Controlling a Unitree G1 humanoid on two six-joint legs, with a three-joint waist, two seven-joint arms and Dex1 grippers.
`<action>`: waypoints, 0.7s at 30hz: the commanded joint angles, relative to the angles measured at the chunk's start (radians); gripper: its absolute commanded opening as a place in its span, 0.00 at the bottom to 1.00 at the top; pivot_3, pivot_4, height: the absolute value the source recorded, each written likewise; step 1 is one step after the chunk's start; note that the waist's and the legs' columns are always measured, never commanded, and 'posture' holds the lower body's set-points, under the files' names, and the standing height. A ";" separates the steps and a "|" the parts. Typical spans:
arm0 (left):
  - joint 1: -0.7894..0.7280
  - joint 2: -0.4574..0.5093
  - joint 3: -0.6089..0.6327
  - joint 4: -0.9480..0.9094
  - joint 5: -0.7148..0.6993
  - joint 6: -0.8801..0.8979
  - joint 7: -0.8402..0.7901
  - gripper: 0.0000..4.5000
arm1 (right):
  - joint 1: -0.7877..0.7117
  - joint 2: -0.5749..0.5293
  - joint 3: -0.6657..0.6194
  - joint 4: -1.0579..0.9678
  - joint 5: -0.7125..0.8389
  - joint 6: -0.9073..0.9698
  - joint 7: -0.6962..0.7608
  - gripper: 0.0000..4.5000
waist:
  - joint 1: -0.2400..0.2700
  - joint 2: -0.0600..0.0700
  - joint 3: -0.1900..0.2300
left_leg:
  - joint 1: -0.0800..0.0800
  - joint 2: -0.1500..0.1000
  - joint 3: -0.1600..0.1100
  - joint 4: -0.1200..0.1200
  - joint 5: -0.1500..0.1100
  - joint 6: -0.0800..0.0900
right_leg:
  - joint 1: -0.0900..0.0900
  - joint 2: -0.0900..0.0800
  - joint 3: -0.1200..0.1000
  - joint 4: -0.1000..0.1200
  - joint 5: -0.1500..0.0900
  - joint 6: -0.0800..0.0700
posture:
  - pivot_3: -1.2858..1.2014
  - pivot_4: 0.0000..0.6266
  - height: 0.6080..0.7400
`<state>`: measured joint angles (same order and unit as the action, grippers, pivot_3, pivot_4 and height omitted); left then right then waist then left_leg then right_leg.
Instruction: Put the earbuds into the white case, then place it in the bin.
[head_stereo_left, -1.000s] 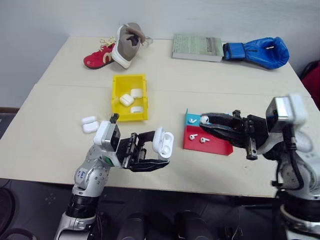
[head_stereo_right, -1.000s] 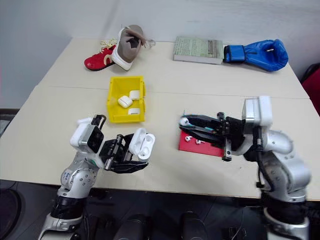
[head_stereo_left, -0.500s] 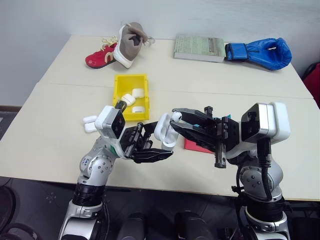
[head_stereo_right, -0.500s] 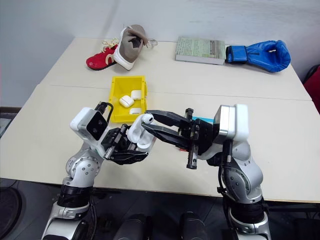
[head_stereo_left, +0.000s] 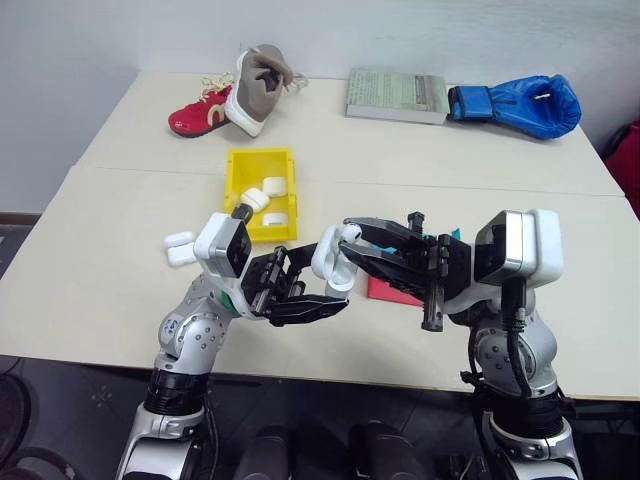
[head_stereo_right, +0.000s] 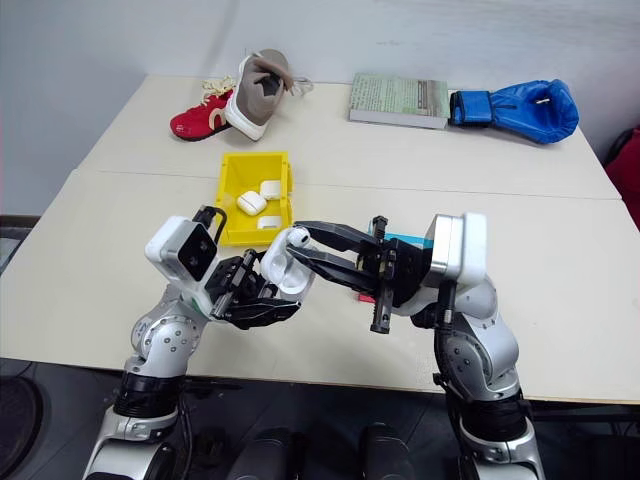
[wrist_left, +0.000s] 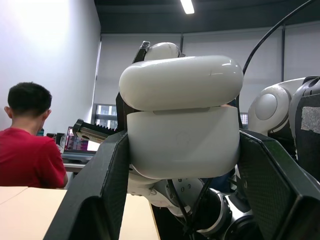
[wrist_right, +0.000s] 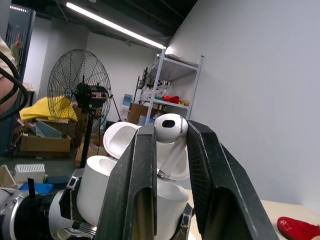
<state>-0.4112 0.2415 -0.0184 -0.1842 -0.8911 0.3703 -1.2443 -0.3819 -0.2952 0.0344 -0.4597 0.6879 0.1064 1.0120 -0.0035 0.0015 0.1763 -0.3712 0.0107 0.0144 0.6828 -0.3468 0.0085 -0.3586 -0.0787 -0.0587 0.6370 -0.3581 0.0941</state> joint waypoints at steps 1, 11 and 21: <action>-0.012 -0.016 -0.011 -0.053 -0.006 -0.019 -0.007 0.62 | 0.000 -0.025 0.018 0.016 -0.024 0.006 0.001 0.10 | 0.000 0.000 0.000 | 0.000 0.000 0.000 0.000 0.000 0.000 | 0.000 0.000 0.000 0.000 0.000 0.000 | 0.52 0.24 1.00; -0.033 -0.048 -0.006 -0.038 0.017 -0.043 0.000 0.62 | 0.009 -0.070 0.027 0.018 0.009 0.042 0.011 0.10 | 0.000 0.000 0.000 | 0.000 0.000 0.000 0.000 0.000 0.000 | 0.000 0.000 0.000 0.000 0.000 0.000 | 0.52 0.24 1.00; -0.043 -0.051 -0.009 -0.037 0.027 -0.050 -0.015 0.62 | 0.008 -0.079 0.030 0.034 0.009 0.035 0.019 0.10 | 0.000 0.000 0.000 | 0.000 0.000 0.000 0.000 0.000 0.000 | 0.000 0.000 0.000 0.000 0.000 0.000 | 0.52 0.24 1.00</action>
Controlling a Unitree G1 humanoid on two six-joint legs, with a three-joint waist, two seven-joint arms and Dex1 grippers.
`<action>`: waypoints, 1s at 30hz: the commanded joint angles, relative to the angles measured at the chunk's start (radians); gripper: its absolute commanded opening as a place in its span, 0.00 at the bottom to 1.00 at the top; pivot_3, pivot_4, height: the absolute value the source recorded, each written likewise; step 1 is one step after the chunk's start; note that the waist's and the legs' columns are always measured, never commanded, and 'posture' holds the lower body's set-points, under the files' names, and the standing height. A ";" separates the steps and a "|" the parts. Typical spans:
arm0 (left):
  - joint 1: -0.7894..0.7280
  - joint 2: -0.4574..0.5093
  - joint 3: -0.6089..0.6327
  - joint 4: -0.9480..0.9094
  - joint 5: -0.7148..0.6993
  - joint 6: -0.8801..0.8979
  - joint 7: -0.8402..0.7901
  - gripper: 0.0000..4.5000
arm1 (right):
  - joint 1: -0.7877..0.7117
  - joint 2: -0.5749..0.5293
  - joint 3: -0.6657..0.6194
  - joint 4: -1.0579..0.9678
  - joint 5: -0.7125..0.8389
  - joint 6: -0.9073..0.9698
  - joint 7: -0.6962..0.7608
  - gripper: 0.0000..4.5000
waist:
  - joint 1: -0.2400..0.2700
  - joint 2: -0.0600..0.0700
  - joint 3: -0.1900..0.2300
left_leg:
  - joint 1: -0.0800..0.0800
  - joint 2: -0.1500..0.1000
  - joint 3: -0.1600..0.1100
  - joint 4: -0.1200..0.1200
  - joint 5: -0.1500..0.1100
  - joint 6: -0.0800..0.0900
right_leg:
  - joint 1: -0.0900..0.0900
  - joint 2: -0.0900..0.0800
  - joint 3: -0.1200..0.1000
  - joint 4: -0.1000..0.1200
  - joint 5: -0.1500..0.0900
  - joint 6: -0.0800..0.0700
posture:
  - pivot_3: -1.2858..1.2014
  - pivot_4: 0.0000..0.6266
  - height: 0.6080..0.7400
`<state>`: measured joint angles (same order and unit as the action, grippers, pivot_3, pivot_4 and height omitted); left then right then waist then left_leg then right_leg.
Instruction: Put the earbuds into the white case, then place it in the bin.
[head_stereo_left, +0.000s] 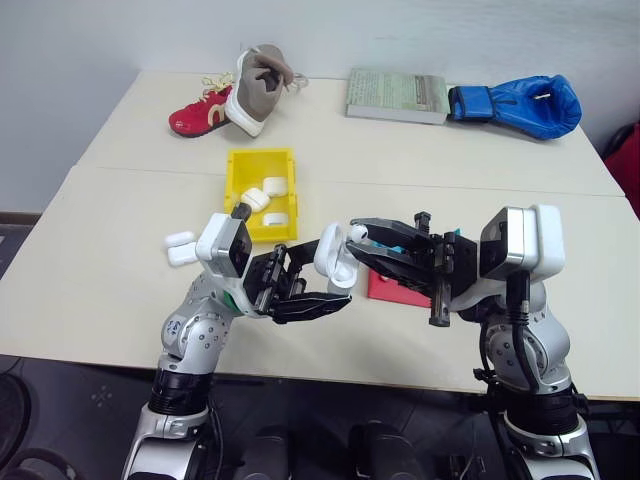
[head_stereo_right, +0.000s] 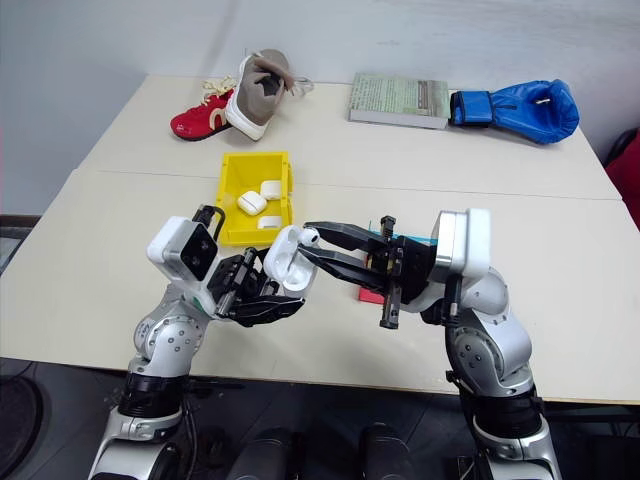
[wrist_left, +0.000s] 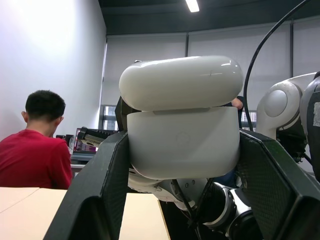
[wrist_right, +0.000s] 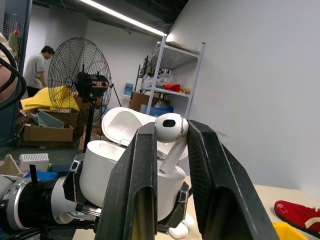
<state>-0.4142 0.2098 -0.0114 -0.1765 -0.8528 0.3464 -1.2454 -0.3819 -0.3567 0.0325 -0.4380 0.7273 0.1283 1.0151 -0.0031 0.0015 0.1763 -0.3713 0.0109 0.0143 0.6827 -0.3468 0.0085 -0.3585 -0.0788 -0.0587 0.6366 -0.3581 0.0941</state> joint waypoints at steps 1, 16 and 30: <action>-0.041 -0.019 -0.017 -0.045 -0.010 -0.027 -0.017 0.62 | 0.008 -0.018 0.035 0.016 -0.033 0.011 0.019 0.10 | 0.000 0.000 0.000 | 0.000 0.000 0.000 0.000 0.000 0.000 | 0.000 0.000 0.000 0.000 0.000 0.000 | 0.52 0.24 1.00; -0.049 -0.030 -0.025 -0.041 0.008 -0.029 -0.039 0.62 | 0.035 -0.043 0.070 0.026 -0.043 0.029 0.059 0.26 | 0.000 0.000 0.000 | 0.000 0.000 0.000 0.000 0.000 0.000 | 0.000 0.000 0.000 0.000 0.000 0.000 | 0.52 0.24 1.00; -0.004 0.026 0.024 0.017 0.045 -0.065 -0.066 0.62 | 0.153 -0.222 -0.184 -0.073 0.113 0.098 0.015 1.00 | 0.009 0.000 0.000 | -0.001 -0.001 -0.002 0.000 0.000 0.001 | 0.001 -0.001 -0.001 -0.002 0.000 0.000 | 0.52 0.24 1.00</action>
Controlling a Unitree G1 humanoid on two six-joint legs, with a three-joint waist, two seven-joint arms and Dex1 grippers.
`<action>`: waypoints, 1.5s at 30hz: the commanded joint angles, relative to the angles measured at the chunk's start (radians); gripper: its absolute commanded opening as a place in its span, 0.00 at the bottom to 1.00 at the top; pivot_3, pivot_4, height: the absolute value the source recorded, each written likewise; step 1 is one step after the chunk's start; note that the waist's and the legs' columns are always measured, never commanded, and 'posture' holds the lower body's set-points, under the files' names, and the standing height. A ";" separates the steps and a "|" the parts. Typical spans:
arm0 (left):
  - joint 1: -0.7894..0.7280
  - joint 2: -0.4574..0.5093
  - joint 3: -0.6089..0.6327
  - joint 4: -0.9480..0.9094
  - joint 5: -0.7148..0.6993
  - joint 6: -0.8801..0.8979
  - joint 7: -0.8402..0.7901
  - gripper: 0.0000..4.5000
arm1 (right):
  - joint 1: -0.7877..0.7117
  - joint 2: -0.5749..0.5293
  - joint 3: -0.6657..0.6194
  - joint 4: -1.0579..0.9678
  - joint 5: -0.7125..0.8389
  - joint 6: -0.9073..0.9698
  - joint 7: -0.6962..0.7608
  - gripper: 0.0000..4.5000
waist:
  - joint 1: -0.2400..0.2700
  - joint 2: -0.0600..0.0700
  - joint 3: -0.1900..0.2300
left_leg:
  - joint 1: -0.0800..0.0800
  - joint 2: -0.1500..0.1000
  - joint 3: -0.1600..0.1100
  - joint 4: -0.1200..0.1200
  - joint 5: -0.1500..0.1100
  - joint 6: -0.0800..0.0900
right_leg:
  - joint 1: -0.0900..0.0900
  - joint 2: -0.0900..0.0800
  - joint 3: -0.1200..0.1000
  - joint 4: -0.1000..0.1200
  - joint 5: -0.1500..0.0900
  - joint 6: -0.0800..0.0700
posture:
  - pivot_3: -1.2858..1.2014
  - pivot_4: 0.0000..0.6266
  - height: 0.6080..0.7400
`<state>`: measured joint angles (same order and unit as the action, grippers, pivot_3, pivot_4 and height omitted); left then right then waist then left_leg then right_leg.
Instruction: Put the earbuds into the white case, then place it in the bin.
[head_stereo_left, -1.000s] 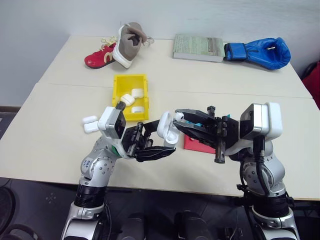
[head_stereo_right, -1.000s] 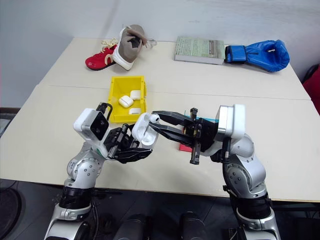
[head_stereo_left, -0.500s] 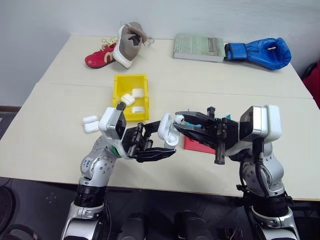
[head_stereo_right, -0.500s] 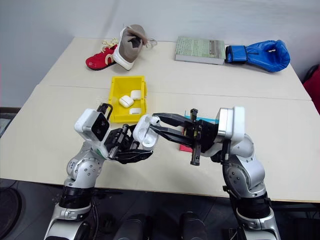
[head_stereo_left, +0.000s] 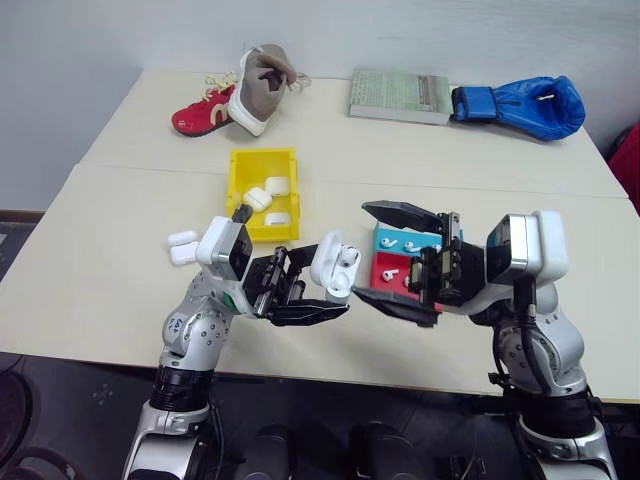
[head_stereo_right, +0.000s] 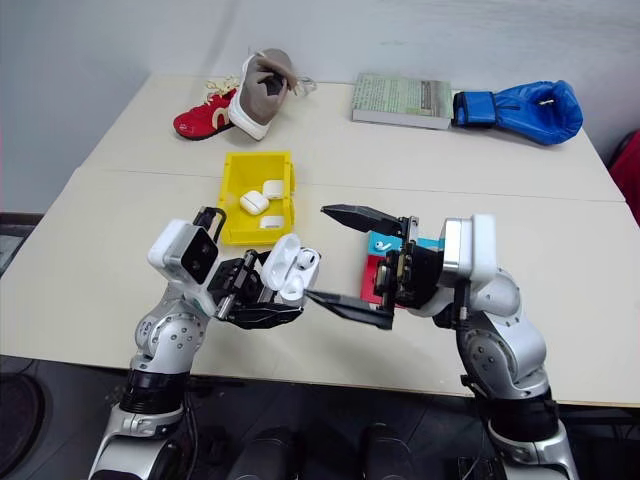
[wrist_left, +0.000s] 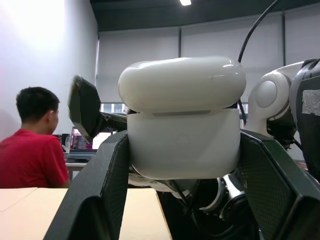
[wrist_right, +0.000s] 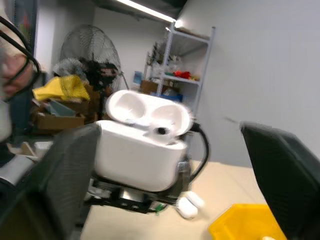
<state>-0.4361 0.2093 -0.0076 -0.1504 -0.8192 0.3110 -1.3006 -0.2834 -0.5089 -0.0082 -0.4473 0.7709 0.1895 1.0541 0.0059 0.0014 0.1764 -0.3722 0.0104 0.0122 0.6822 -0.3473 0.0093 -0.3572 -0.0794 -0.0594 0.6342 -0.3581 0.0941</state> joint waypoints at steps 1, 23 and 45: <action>0.033 0.039 0.031 0.001 0.018 -0.040 -0.014 0.62 | 0.099 -0.105 -0.211 -0.069 0.084 0.041 -0.025 1.00 | 0.001 0.000 0.000 | -0.001 0.000 0.000 0.000 0.000 0.000 | 0.000 0.000 0.000 -0.002 0.000 0.000 | 0.52 0.24 1.00; 0.196 0.108 0.072 -0.042 0.042 -0.131 0.048 0.62 | 0.218 -0.432 -0.409 0.446 -0.391 -0.123 0.011 1.00 | -0.034 0.012 0.005 | 0.017 0.001 0.006 -0.004 0.000 0.001 | 0.017 0.002 0.007 -0.012 0.000 0.000 | 0.52 0.24 1.00; 0.177 0.055 0.029 -0.032 0.063 -0.190 0.068 0.62 | -0.891 -0.302 0.314 1.328 -0.884 -0.170 0.277 1.00 | -0.006 0.013 0.007 | -0.004 -0.001 0.000 0.000 0.000 0.000 | -0.002 0.001 0.002 -0.006 0.000 0.001 | 0.52 0.24 1.00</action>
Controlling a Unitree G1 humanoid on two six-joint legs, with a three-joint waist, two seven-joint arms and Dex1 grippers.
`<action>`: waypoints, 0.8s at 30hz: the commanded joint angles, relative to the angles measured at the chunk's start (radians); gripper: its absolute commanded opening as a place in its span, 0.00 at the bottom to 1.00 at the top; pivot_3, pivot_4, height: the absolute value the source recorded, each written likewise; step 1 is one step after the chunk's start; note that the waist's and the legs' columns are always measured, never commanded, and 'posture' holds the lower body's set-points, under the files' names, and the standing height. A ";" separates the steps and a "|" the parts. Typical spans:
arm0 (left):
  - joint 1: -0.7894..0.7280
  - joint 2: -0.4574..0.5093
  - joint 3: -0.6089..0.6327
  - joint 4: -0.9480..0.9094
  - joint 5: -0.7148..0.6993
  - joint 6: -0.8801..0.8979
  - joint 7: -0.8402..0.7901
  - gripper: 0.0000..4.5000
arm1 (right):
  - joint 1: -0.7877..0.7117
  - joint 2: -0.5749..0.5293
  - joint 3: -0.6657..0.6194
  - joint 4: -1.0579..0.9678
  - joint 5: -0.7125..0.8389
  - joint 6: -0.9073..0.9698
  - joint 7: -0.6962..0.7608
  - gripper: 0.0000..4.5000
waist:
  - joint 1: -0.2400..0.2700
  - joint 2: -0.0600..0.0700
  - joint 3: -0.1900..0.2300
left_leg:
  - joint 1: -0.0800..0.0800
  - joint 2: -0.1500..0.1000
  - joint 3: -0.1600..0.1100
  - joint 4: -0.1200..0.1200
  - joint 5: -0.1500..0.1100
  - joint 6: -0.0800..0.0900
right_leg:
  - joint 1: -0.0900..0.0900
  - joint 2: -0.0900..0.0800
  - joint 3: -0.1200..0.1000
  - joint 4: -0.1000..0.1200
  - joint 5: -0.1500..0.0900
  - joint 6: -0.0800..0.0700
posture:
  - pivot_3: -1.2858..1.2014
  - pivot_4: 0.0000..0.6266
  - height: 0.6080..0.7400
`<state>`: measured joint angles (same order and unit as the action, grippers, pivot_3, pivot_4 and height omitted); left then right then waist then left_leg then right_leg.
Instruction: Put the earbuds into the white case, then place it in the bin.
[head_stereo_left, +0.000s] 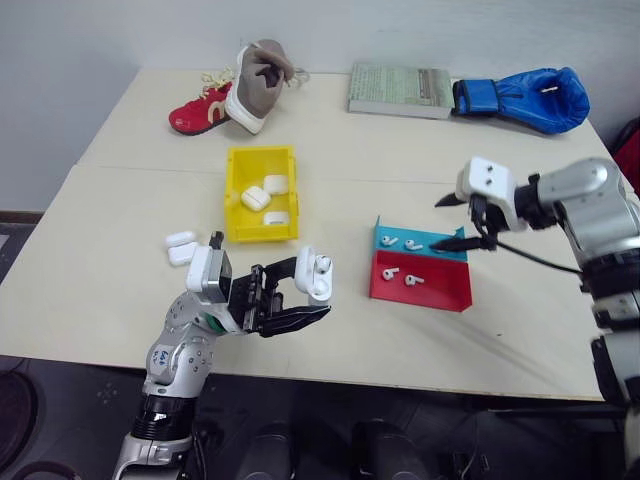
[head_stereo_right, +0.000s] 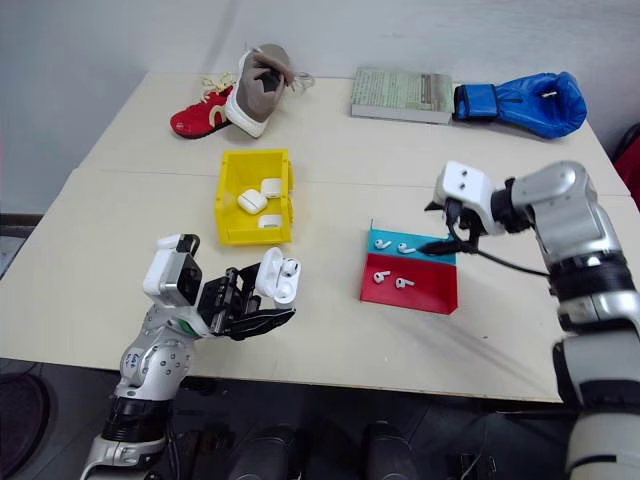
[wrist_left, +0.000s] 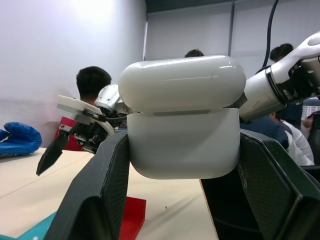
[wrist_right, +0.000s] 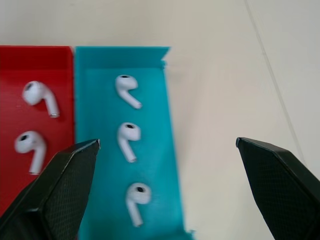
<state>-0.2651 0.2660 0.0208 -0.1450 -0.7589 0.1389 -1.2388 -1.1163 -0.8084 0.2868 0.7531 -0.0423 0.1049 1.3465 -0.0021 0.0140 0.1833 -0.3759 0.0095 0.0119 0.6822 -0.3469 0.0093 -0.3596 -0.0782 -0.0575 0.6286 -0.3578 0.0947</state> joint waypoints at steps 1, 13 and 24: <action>0.010 -0.003 -0.001 -0.042 0.004 -0.020 0.009 0.62 | -0.080 0.005 0.038 0.180 -0.104 -0.115 -0.026 1.00 | 0.001 0.000 0.000 | 0.000 0.000 -0.001 -0.001 0.000 0.000 | 0.000 0.000 0.000 0.000 0.000 0.000 | 0.52 0.24 1.00; 0.018 -0.003 -0.010 -0.061 0.013 -0.023 0.031 0.62 | -0.187 0.106 0.123 0.402 -0.284 -0.268 -0.015 0.79 | -0.021 0.000 0.000 | 0.000 0.000 0.000 0.000 0.000 -0.001 | 0.000 0.000 -0.001 0.002 0.000 0.000 | 0.52 0.24 1.00; 0.021 0.002 -0.007 -0.072 0.012 -0.020 0.047 0.62 | -0.186 0.139 0.133 0.443 -0.353 -0.289 -0.025 0.79 | -0.026 0.000 0.000 | 0.000 0.000 0.000 0.000 0.000 -0.001 | 0.000 0.000 -0.001 0.003 0.000 0.000 | 0.52 0.24 1.00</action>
<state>-0.2507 0.2629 0.0110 -0.1831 -0.7421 0.1282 -1.1938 -1.2840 -0.6654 0.4299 1.1900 -0.3914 -0.1761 1.3158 -0.0282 0.0144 0.1835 -0.3761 0.0095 0.0115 0.6823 -0.3465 0.0086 -0.3600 -0.0784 -0.0584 0.6322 -0.3578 0.0947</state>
